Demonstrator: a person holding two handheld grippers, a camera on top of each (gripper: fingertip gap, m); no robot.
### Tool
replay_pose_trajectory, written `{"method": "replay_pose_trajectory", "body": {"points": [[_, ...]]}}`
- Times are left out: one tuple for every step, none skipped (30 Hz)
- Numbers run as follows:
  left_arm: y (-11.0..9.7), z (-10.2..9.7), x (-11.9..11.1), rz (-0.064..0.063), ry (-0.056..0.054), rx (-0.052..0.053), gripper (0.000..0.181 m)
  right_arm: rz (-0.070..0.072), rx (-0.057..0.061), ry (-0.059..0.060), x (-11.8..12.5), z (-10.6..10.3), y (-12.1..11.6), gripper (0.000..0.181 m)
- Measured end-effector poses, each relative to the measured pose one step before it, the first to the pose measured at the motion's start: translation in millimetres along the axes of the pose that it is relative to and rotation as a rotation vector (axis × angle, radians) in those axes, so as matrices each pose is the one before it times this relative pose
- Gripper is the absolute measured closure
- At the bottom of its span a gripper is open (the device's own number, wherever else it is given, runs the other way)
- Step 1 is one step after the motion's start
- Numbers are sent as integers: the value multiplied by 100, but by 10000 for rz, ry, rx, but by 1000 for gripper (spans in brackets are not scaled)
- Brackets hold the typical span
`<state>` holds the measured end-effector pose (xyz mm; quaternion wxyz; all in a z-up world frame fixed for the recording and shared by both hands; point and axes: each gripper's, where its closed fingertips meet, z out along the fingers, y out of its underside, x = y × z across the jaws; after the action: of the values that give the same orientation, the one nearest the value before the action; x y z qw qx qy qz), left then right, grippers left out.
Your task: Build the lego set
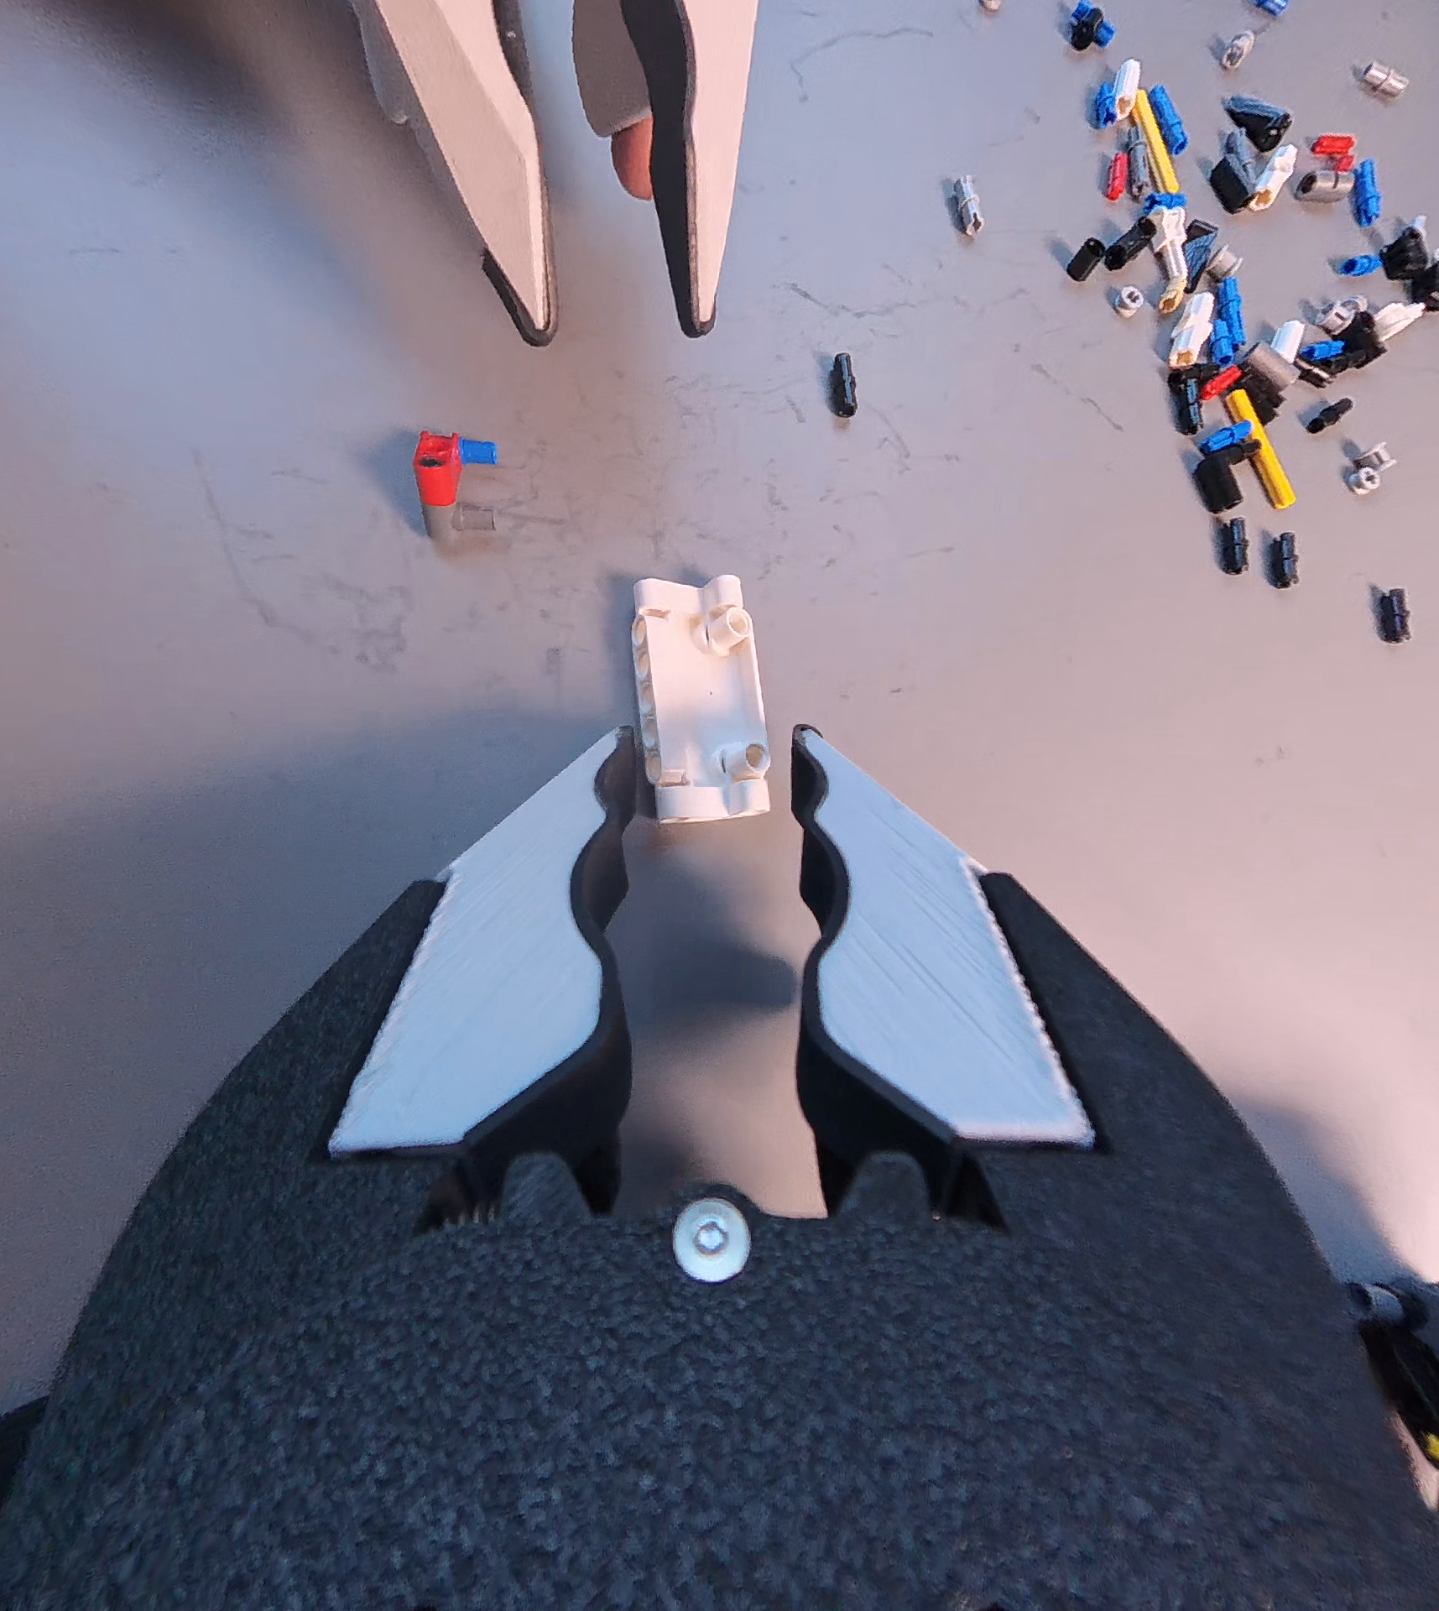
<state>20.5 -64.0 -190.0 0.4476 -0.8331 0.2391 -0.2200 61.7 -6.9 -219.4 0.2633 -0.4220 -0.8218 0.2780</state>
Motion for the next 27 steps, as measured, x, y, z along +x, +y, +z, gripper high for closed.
{"method": "replay_pose_trajectory", "body": {"points": [[24,19,-4,1,3,-14,153,-121,37,-15,-83,-123,-57,145],[16,10,7,-1,4,-10,153,-116,41,8,-59,-104,-69,144],[6,14,-5,-5,4,-5,153,-92,45,3,-47,-95,-73,144],[5,14,-15,-12,3,-7,153,-38,31,-23,-71,-9,-33,145],[21,20,-3,-12,7,-14,153,3,-61,-26,-34,83,119,147],[15,18,3,-6,8,-17,153,-20,-145,1,13,164,294,148],[24,24,6,3,5,-15,153,76,137,-87,-71,23,-158,154],[16,15,2,11,1,-12,153,82,37,-55,12,53,-21,155],[19,14,13,9,-2,-12,153,99,36,-94,-10,29,-44,155],[12,17,9,7,4,-9,153,102,19,-160,-46,13,-20,155],[2,12,2,6,7,-10,153,58,10,-164,-6,6,-10,155],[16,14,21,-1,19,-14,153,-17,-15,-181,1,-16,21,155],[25,4,38,-13,43,-10,153,-114,-64,-195,-3,-50,60,155],[54,-10,147,-5,115,-28,153,-218,-92,-200,-81,-107,93,155],[149,-18,271,20,179,-76,153,-240,-117,-173,-106,-128,131,155],[194,-17,339,58,208,-99,153,-218,-131,-137,-92,-137,144,155],[198,-17,332,94,171,-98,153,-193,-135,-23,56,-96,146,155],[189,-18,279,102,125,-109,154,-152,-122,72,163,-67,134,155],[254,2,350,97,176,-156,154,-72,-72,38,45,-25,52,155],[231,25,431,106,215,-140,154,1,-27,-40,-136,8,-35,154],[109,32,372,117,153,-70,154,44,27,-56,-194,-6,-96,149],[82,49,343,105,131,-69,154,50,56,49,-61,-56,-148,145],[89,95,293,106,80,-79,155,29,79,124,27,-131,-223,143],[71,148,174,132,3,-74,155,-6,136,85,-121,-163,-379,143],[36,196,95,160,-57,-75,155,-24,210,-40,-384,-122,-550,144],[-26,246,67,182,-74,-52,155,-20,184,-101,-496,-1,-553,144],[29,290,80,167,-50,-96,155,-35,67,-82,-439,137,-356,146]]}}
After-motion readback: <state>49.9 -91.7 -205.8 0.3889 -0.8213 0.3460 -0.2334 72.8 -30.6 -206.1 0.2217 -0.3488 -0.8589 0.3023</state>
